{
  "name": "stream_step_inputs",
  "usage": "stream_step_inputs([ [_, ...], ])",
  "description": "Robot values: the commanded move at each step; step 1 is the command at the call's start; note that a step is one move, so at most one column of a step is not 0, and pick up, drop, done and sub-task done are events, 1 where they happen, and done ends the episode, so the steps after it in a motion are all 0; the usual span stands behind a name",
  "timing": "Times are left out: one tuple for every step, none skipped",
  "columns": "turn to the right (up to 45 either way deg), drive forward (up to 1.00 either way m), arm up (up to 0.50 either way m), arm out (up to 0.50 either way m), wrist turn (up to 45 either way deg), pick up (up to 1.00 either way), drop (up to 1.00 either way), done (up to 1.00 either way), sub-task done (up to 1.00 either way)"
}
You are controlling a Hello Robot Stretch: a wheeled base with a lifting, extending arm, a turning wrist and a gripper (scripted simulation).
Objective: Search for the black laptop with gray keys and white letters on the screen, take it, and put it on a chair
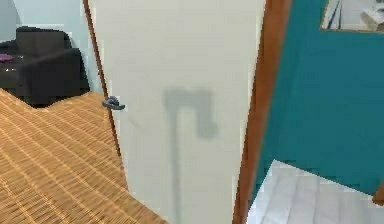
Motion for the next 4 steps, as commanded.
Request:
stream_step_inputs([
  [45.0, 0.0, 0.0, 0.0, 0.0, 0.0, 0.0, 0.0, 0.0],
  [45.0, 0.0, 0.0, 0.0, 0.0, 0.0, 0.0, 0.0, 0.0],
  [45.0, 0.0, 0.0, 0.0, 0.0, 0.0, 0.0, 0.0, 0.0],
  [6.0, 0.0, 0.0, 0.0, 0.0, 0.0, 0.0, 0.0, 0.0],
])
